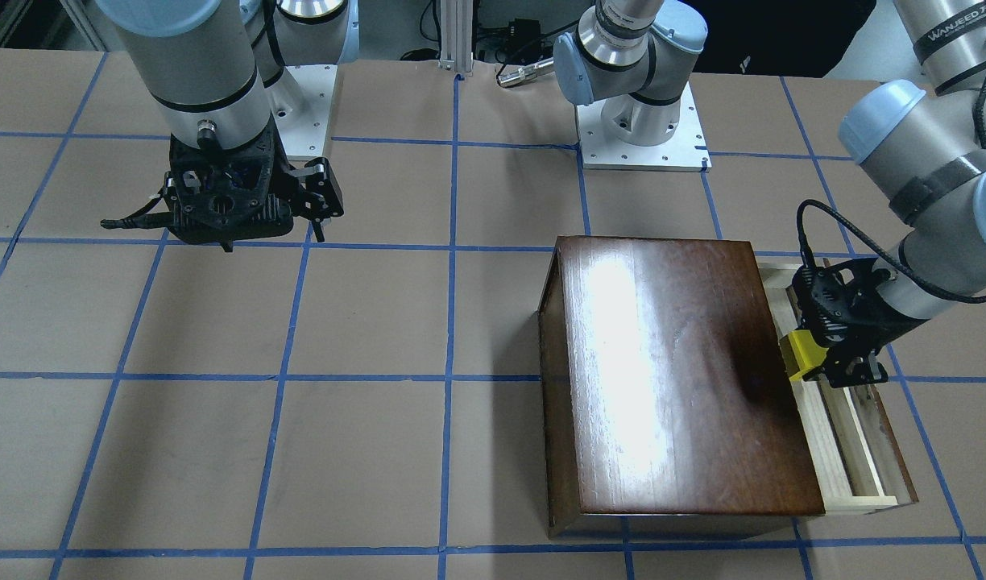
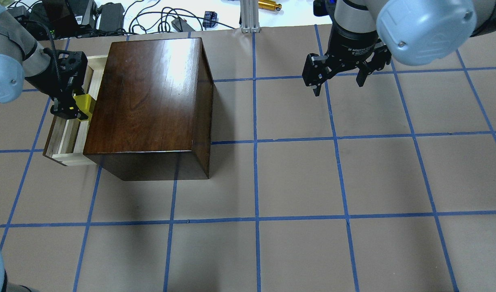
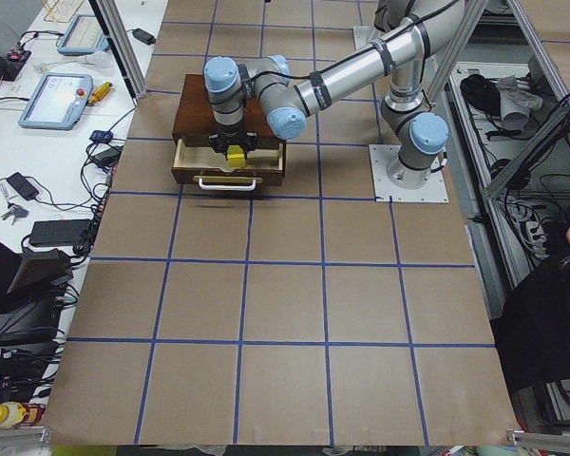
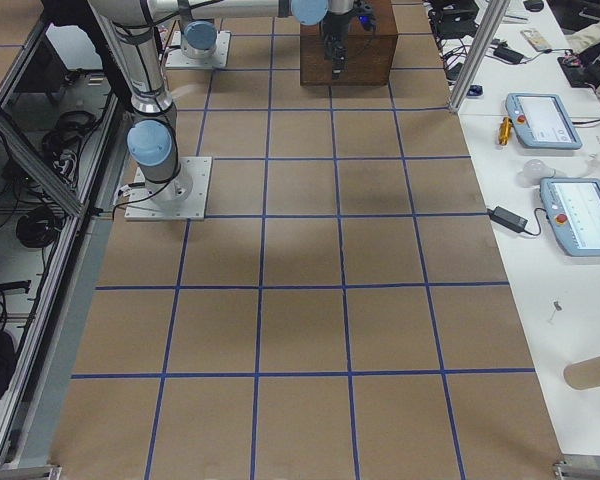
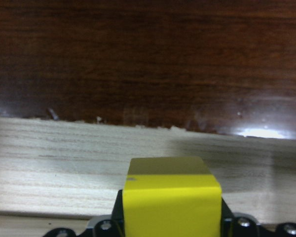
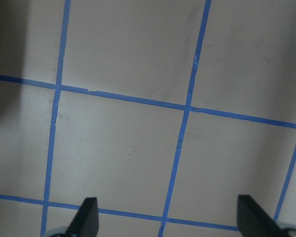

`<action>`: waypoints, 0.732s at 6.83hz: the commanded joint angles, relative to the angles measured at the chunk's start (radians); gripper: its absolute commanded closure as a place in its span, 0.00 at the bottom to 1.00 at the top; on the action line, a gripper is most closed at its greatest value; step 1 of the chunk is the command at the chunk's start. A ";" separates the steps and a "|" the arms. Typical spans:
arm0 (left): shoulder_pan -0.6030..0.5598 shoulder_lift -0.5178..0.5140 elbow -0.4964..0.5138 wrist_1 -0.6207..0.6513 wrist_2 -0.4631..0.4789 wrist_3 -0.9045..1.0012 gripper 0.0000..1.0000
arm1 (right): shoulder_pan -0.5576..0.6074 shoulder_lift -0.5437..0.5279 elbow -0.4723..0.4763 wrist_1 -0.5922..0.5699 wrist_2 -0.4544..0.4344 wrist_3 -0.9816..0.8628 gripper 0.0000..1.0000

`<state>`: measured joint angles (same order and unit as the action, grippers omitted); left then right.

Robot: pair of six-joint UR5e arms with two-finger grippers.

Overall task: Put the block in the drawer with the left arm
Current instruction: 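Lower the yellow cube into the drawer and open the left gripper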

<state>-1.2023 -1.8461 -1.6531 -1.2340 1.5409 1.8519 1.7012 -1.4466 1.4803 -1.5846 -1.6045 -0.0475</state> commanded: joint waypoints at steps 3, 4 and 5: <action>-0.026 0.072 0.012 -0.045 -0.010 -0.010 0.00 | 0.000 0.000 0.000 0.000 0.000 0.000 0.00; -0.046 0.126 0.018 -0.111 -0.014 -0.028 0.00 | 0.000 0.000 0.000 0.000 0.000 0.001 0.00; -0.049 0.181 0.013 -0.166 -0.030 -0.108 0.00 | 0.000 0.000 0.000 0.000 0.001 0.000 0.00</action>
<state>-1.2412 -1.7301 -1.6389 -1.3326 1.5253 1.8118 1.7012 -1.4467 1.4803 -1.5846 -1.6041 -0.0469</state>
